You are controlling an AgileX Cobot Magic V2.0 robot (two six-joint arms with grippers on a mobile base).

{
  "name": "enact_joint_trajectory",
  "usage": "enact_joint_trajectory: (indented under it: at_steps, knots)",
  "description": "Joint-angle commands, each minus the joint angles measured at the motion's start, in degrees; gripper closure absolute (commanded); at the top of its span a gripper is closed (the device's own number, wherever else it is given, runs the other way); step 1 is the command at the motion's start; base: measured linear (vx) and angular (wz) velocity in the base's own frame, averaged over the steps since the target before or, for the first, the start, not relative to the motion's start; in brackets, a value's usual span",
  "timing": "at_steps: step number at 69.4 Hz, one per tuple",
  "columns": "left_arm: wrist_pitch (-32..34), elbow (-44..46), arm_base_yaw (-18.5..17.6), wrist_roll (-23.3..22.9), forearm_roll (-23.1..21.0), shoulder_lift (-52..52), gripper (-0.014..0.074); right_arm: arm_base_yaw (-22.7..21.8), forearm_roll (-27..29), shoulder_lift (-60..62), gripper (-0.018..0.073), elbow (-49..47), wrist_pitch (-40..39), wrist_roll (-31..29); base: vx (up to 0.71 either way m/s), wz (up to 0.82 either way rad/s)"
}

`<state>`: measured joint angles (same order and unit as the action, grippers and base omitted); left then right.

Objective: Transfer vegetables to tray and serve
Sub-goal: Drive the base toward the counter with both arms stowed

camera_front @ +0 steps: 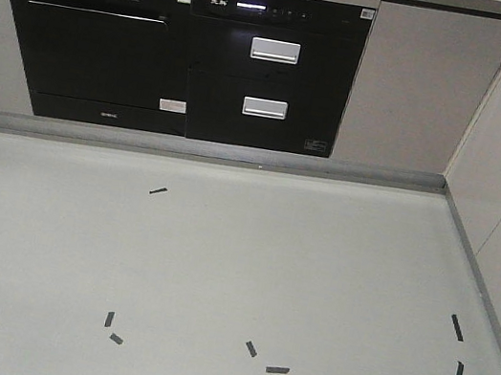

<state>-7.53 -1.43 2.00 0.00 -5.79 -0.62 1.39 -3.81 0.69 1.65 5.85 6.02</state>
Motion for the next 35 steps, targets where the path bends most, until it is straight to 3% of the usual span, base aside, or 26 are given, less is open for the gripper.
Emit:
enact_joint_trajectory:
  at_steps: [1,35]
  knots:
    - [4.22,-0.58,0.19,0.00,-0.36,-0.34,0.0603,-0.28,-0.36,0.14,0.0564,0.40,-4.50,-0.02,0.01,0.01]
    - [4.22,-0.58,0.19,0.00,-0.36,-0.34,0.0603,-0.28,-0.36,0.14,0.0564,0.40,-4.50,-0.02,0.05,0.03]
